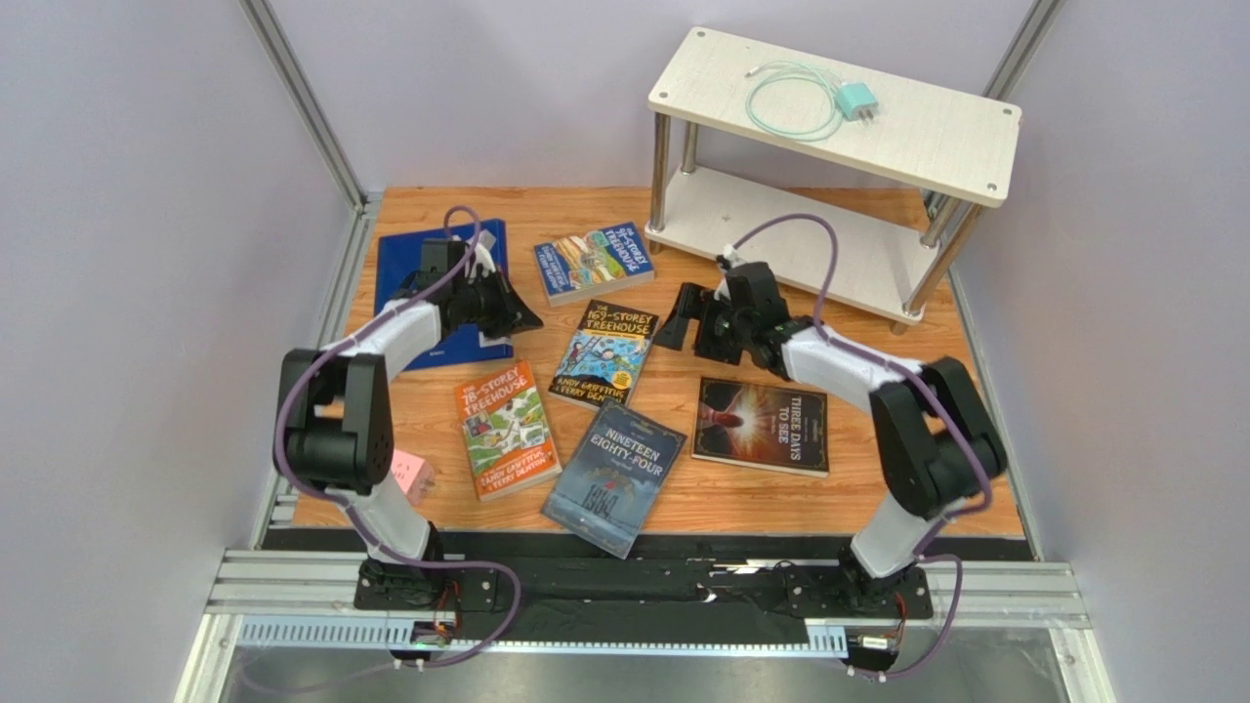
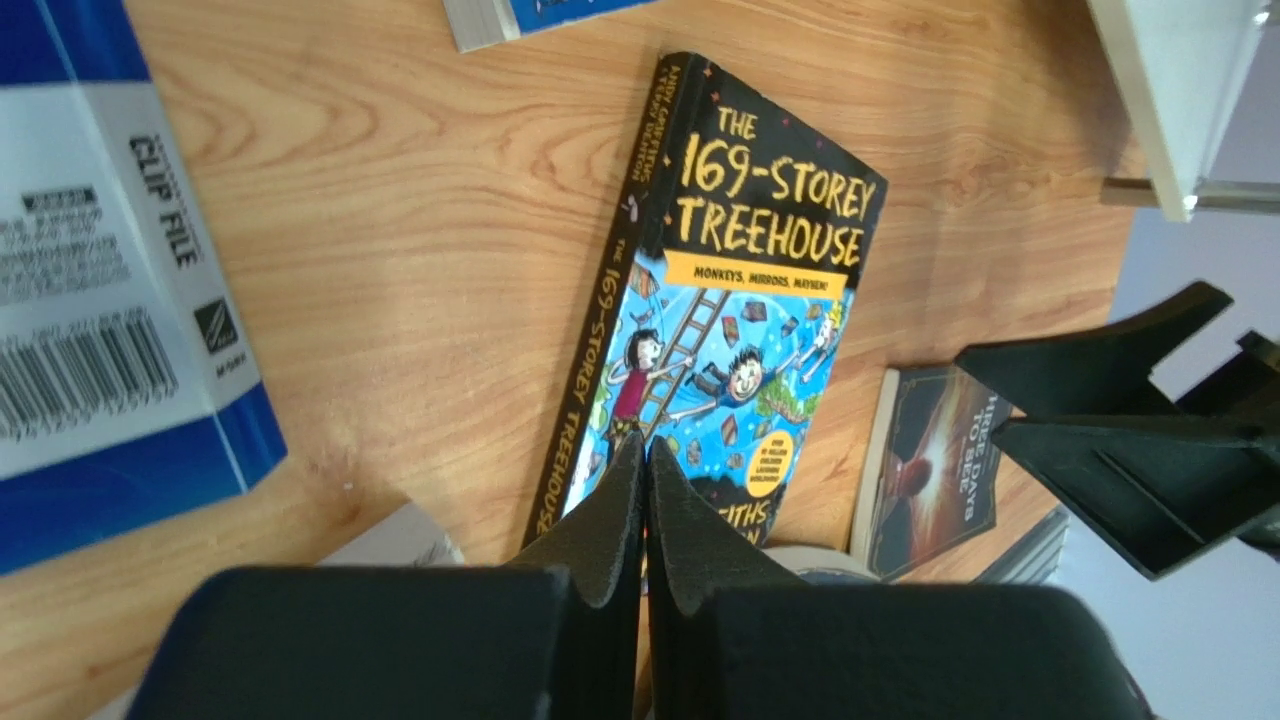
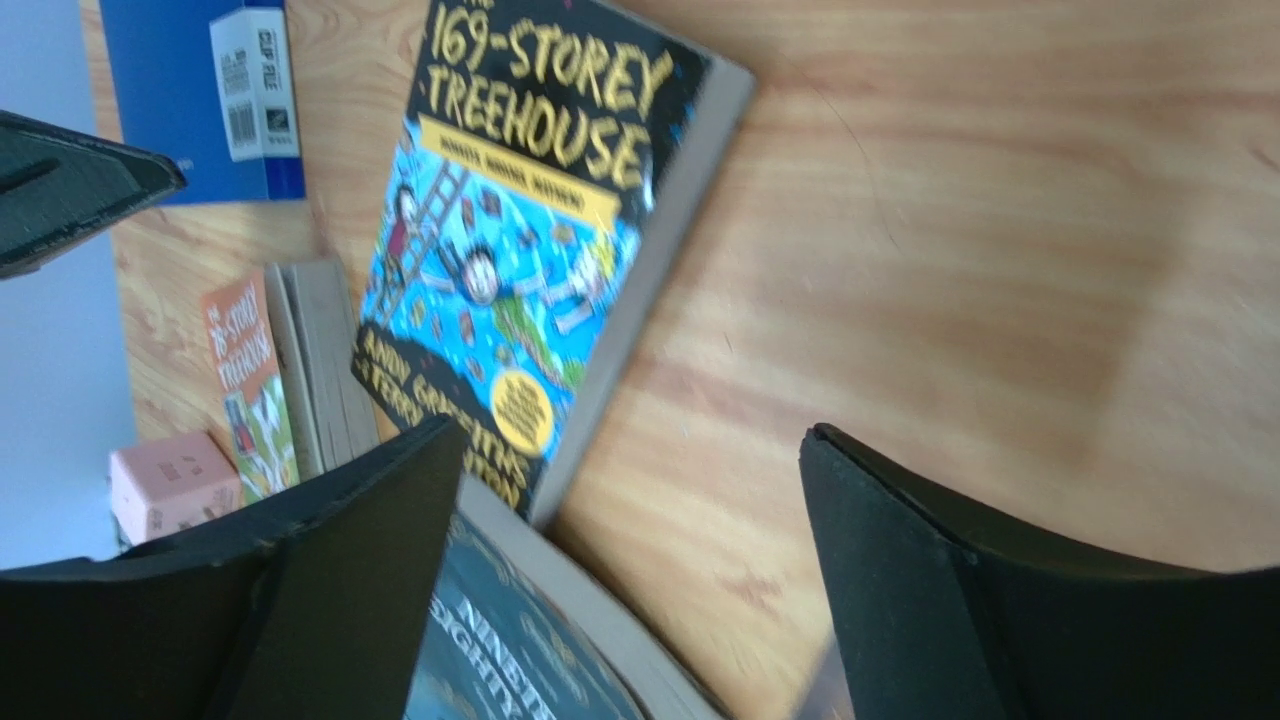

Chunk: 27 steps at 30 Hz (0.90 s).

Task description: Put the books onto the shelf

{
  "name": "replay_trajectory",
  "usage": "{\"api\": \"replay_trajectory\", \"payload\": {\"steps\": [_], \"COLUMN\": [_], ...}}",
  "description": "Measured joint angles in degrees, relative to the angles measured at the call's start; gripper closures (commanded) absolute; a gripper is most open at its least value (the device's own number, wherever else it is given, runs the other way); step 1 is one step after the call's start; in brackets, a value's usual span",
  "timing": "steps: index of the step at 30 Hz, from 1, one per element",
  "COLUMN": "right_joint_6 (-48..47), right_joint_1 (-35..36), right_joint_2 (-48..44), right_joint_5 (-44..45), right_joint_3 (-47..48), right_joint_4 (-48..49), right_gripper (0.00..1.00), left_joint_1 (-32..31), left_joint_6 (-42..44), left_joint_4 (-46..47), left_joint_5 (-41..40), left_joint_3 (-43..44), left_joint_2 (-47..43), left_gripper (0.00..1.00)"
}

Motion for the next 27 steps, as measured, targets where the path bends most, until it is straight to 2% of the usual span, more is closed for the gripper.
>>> {"api": "replay_trajectory", "payload": {"steps": [5, 9, 11, 18, 27], "right_joint_6": [0.5, 2.1, 3.1, 5.6, 6.5], "right_joint_1": [0.0, 0.0, 0.0, 0.5, 3.2], "right_joint_2": [13.2, 18.6, 19.8, 23.7, 24.6], "right_joint_5": [-5.2, -8.9, -10.9, -17.1, -20.3], "right_joint_3": [10.5, 12.0, 13.2, 14.3, 14.5], "right_joint_4": [0.1, 0.9, 1.9, 8.5, 11.0], "right_gripper": [0.16, 0.19, 0.25, 0.34, 0.37], "left_joint_1": [-2.7, -5.0, -5.8, -6.6, -8.7], "left_joint_6": [1.7, 2.3, 2.5, 2.4, 3.8], "left_joint_4": [-6.8, -12.0, -14.2, -20.8, -25.3], "left_joint_5": [-3.3, -6.4, -7.8, -12.5, -15.4], "left_joint_3": [10.9, 15.2, 16.8, 18.7, 22.9], "left_joint_2": [8.5, 12.6, 14.5, 19.0, 21.7], "left_gripper": [1.0, 1.0, 1.0, 1.0, 1.0]}}
